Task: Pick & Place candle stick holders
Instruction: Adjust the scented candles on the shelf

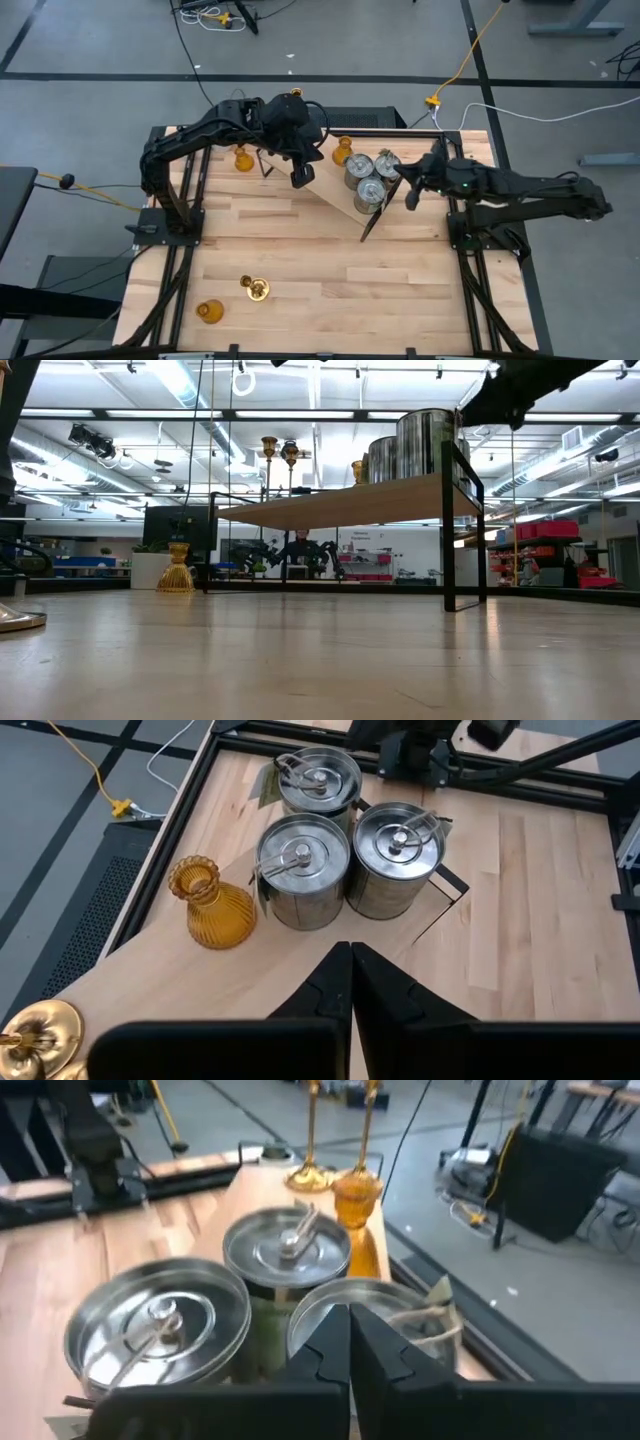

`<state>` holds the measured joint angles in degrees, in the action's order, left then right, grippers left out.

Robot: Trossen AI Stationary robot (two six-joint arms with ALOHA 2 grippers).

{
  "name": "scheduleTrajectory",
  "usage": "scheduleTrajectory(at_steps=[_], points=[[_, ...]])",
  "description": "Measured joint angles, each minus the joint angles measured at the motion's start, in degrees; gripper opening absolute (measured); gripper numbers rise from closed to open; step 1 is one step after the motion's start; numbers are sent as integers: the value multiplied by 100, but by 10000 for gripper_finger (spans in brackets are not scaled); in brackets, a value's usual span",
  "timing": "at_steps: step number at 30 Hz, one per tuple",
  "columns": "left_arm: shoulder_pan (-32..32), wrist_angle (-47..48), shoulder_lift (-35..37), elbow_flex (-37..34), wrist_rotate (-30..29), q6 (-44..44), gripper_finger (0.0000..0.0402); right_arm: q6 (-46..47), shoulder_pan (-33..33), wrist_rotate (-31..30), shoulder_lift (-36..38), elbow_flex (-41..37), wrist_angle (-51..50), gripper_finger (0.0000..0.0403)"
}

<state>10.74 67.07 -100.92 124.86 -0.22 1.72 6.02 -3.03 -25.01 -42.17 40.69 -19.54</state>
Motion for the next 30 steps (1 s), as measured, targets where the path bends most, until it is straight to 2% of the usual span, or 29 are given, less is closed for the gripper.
scheduleTrajectory(at_steps=[11,25,30], points=[[0,14,0,0,4,-107,14,168,-333,528,-460,0,-4,3],[0,16,0,0,4,-153,14,255,-394,1115,-498,7,50,3],[0,12,0,0,-5,-153,14,88,-391,1118,-498,7,103,3]])
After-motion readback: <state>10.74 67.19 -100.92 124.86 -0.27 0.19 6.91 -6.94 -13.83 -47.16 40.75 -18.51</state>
